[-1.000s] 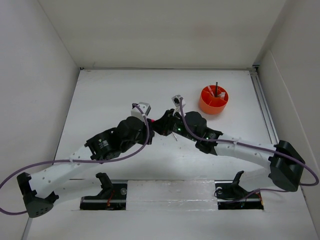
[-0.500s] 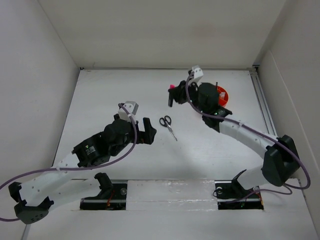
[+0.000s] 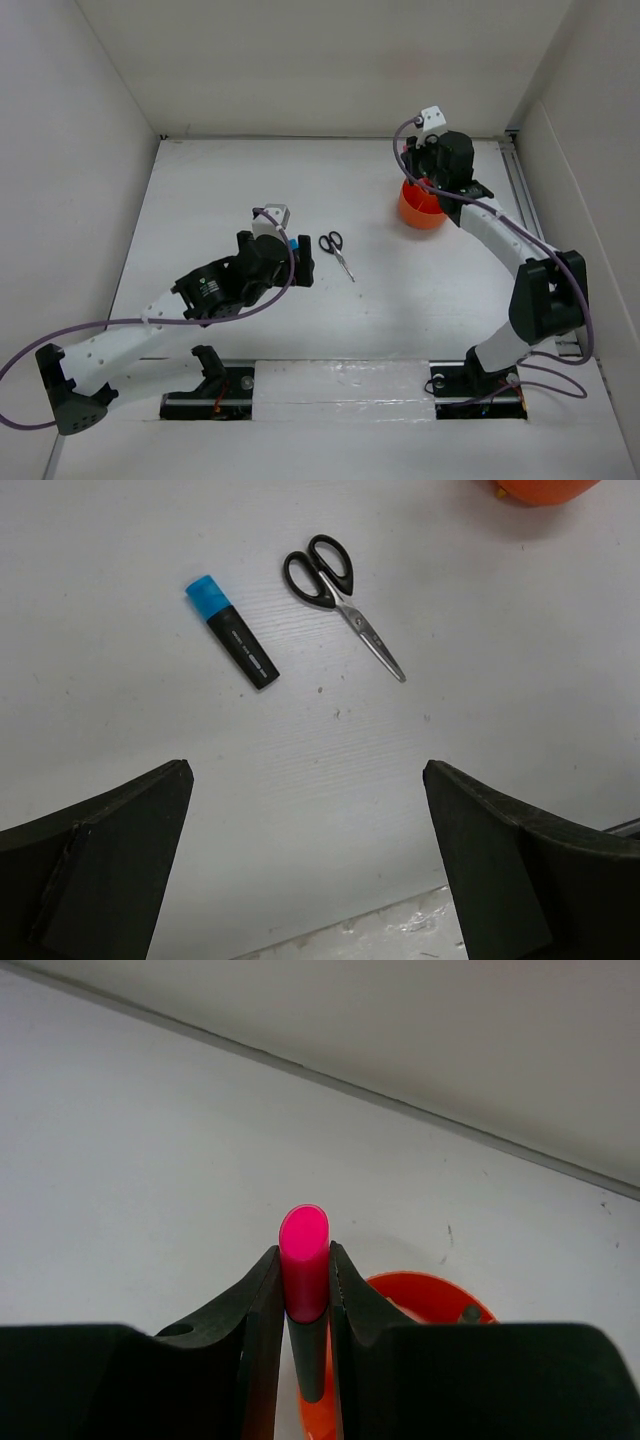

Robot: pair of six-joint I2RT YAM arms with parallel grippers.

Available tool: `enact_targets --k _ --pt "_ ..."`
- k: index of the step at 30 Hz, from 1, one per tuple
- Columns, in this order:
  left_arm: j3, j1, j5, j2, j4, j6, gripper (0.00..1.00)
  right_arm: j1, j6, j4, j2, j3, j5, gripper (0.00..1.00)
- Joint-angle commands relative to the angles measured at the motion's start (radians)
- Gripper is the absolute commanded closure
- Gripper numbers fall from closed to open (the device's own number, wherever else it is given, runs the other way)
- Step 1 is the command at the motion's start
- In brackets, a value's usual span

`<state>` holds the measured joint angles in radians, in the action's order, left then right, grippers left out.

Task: Sort the stationery into containers
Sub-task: Place the pen in the storage box.

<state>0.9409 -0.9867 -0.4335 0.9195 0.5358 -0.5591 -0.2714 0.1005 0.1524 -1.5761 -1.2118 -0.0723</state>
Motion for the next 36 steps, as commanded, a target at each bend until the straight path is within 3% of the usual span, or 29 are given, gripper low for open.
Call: enact_targets --k 1,20,32,35,36 --pt "0.012 0.000 -0.021 -0.013 0.000 -0.012 0.00 -0.002 0.108 -0.010 -0.010 -0.037 -0.064 1.00" --pt "0.002 0.000 0.027 -0.040 -0.029 0.007 0.00 0.028 0.130 -0.028 -0.084 0.014 -0.030 1.00" --pt "0.002 0.000 0.027 -0.059 -0.030 0.016 0.00 0.037 0.111 -0.028 -0.073 0.044 -0.058 0.82" --pt "0.002 0.000 0.027 -0.059 -0.030 0.016 0.00 0.037 0.111 -0.028 -0.064 0.044 -0.087 0.71" --pt "0.002 0.000 0.027 -0.059 -0.030 0.016 0.00 0.037 0.101 -0.028 -0.047 0.044 -0.087 0.59"
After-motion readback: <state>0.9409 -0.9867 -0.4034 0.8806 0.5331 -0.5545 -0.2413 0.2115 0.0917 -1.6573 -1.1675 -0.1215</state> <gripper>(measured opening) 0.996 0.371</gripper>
